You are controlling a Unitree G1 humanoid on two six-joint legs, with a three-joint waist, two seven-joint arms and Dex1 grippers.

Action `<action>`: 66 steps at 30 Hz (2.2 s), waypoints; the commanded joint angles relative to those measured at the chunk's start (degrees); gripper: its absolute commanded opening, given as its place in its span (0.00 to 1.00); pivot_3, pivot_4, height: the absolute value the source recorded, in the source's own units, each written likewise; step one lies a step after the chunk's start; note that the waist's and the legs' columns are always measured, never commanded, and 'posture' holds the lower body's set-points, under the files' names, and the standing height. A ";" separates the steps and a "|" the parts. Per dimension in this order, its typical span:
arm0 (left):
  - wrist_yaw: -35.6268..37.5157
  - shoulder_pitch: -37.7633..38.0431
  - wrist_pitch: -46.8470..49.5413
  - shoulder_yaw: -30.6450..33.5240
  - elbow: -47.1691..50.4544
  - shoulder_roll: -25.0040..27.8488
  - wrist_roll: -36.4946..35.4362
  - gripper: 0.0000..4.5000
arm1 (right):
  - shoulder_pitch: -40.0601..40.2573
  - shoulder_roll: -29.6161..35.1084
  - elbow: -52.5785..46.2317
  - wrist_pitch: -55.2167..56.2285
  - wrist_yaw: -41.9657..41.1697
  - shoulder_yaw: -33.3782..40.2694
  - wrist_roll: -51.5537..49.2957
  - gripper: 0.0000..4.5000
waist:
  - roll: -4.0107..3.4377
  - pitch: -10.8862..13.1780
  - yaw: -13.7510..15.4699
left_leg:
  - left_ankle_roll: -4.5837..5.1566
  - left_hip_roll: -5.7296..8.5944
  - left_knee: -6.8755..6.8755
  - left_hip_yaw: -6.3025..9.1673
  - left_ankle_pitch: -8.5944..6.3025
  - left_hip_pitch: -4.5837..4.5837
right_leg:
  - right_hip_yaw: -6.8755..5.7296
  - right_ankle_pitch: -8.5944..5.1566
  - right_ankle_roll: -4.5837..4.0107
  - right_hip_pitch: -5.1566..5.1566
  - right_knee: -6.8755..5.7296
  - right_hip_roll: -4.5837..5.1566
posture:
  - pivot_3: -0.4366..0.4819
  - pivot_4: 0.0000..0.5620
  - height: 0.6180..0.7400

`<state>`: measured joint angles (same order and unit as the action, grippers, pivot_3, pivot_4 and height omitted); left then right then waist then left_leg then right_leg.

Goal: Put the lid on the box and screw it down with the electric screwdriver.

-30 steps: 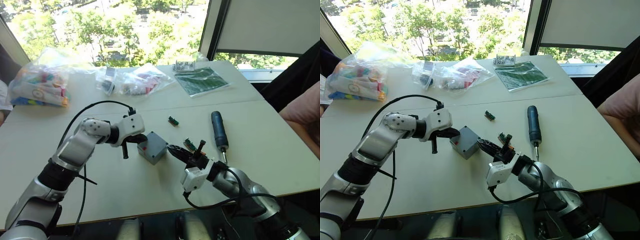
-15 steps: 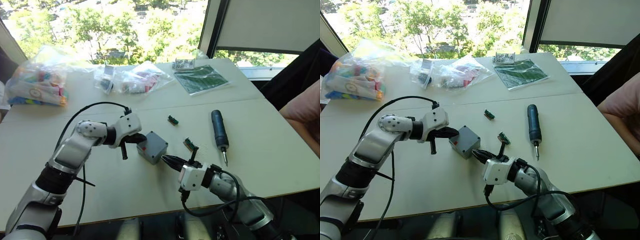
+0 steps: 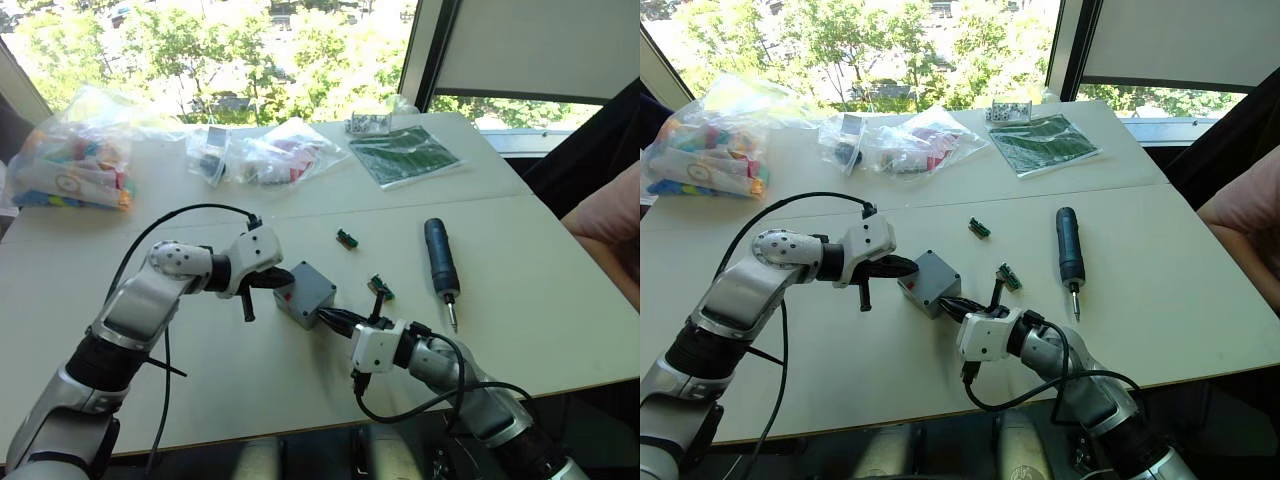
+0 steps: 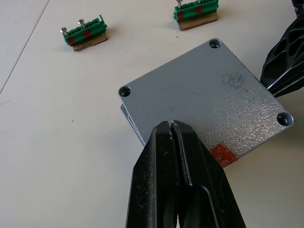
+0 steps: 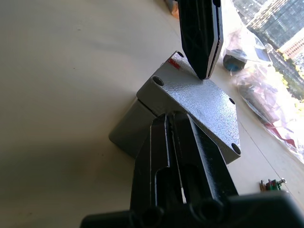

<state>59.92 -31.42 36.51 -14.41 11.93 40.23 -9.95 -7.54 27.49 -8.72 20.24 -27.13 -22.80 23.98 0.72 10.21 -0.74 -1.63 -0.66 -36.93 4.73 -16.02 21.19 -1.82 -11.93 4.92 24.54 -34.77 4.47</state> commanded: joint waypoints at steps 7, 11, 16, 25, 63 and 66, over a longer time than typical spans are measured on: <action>3.36 -0.79 5.95 4.76 3.05 0.13 -9.93 0.00 | -1.14 -0.73 -0.45 0.67 0.16 0.28 0.03 0.01 | 0.06 0.64 -0.05 | 0.00 0.00 -0.08 0.02 0.00 0.06 | 0.00 0.00 0.00 0.08 -0.06 -0.01 | 0.48 0.27 1.00; 1.73 -4.43 9.95 9.99 1.18 -1.22 -15.18 0.00 | -0.59 -0.05 -0.73 0.83 0.07 0.77 -0.10 0.01 | 0.15 0.89 -0.02 | 0.00 0.00 -0.11 0.03 0.01 0.17 | 0.00 0.01 -0.01 0.22 -0.20 -0.01 | 0.48 0.27 1.00; -2.11 -9.03 8.74 13.07 -8.02 -0.91 -13.70 0.00 | -0.31 0.69 -1.00 0.67 0.04 1.65 -0.52 0.01 | 0.16 0.92 -0.13 | 0.01 0.02 -0.13 0.06 0.01 0.17 | 0.01 0.02 -0.03 0.24 -0.29 -0.04 | 0.48 0.27 1.00; 0.35 -5.13 1.80 8.67 -14.02 0.27 -9.45 0.00 | -0.55 0.75 -1.13 0.35 -0.18 2.16 -0.58 0.01 | 0.21 0.96 0.11 | 0.00 0.02 -0.13 0.03 0.01 0.19 | 0.06 0.13 -0.21 0.26 -0.32 -0.06 | 0.48 0.27 1.00; 0.48 -1.52 0.98 6.57 -11.91 -2.43 -9.20 0.00 | -3.39 -1.01 -1.16 0.02 -0.59 2.37 -1.06 0.01 | 0.25 0.98 -0.03 | 0.00 0.04 -0.18 0.03 0.02 0.16 | 0.07 0.17 -0.24 0.25 -0.38 -0.05 | 0.48 0.27 1.00; 0.45 -1.53 1.37 6.35 -11.20 -2.74 -9.51 0.00 | -3.00 -0.81 -0.95 0.07 -0.64 2.24 -0.70 0.01 | 0.25 0.98 -0.03 | 0.00 0.04 -0.18 0.03 0.02 0.16 | 0.07 0.17 -0.25 0.25 -0.39 -0.05 | 0.48 0.27 1.00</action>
<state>59.75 -31.83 38.27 -8.26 -1.11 37.95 -18.67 -9.94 27.12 -8.75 19.82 -27.79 -20.35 23.50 0.97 11.19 -0.77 -1.63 -0.62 -37.11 4.76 -16.00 21.35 -1.74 -11.76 4.67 24.79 -35.16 4.41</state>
